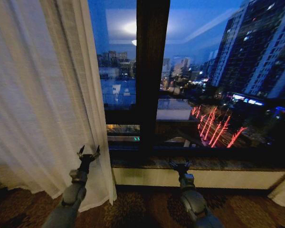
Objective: Open the curtains by pulling them apart, changing their state from closed to fully open.
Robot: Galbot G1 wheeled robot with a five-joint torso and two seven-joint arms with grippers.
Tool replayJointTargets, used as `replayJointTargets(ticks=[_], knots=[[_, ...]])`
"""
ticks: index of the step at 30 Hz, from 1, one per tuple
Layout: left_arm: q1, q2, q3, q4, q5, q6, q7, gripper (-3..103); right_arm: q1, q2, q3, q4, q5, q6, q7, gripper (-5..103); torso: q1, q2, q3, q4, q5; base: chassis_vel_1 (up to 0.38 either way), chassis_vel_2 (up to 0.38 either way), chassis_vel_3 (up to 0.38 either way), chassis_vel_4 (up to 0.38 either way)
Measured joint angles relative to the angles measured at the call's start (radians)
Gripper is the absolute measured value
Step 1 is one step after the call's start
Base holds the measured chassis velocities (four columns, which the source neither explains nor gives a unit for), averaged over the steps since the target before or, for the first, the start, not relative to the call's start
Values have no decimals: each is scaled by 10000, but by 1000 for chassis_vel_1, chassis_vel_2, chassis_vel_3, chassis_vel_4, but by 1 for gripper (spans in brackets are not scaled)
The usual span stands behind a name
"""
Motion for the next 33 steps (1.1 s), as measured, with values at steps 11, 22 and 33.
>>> replayJointTargets(ticks=[11, 22, 33], knots=[[61, -19, -13, 49, 172, -2, 57, 100, 0, 0, 0, 0, 0, 0, 0, 100, -1, 1, -1, -1, 3, 0, 0, 0, 0], [-487, 38, 174, 416, 226, 164, 59, 100, 0, 0, 0, 0, 0, 0, 0, 100, 2, 1, 1, 0, 2, -50, 43, 43, -43], [-1719, 461, 620, 1291, -72, 572, 201, 100, 0, 0, 0, 0, 0, 0, 0, 100, -3, 1, -2, 1, 2, -20, 21, 19, -23]])
